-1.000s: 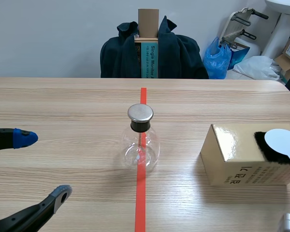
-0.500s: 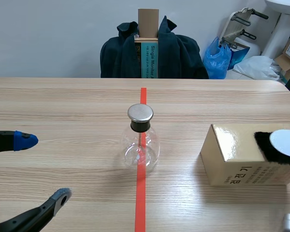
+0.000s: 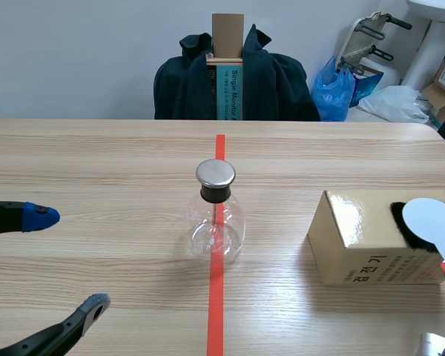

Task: Do the electroscope experiment.
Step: 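Rub the plate on the fur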

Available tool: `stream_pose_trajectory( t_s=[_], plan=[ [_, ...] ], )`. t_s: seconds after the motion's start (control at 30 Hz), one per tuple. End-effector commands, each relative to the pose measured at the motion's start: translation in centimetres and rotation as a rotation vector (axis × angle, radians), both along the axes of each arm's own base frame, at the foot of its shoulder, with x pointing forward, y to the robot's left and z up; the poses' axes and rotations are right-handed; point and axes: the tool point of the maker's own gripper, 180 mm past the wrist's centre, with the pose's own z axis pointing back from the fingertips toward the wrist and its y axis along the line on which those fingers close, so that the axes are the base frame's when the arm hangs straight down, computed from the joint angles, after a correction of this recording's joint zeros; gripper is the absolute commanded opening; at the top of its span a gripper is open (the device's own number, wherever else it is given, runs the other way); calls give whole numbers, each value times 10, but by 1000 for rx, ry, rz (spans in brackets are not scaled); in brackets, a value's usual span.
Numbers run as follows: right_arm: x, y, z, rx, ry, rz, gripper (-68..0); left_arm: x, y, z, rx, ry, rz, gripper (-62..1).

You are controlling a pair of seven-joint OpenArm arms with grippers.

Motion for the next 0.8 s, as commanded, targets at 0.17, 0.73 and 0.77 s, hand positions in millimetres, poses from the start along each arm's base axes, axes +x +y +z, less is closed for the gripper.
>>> stream_pose_trajectory(
  t_s=[0.17,0.73,0.77],
  plan=[
    [-2,16,1,2,13,126,-669,1,-3,5,-25,-14,0,14],
    [1,0,2,-37,3,53,-669,1,-3,5,-23,-11,1,14],
    [0,9,1,-29,7,104,-669,1,-3,5,-25,-12,3,14]
  ],
)
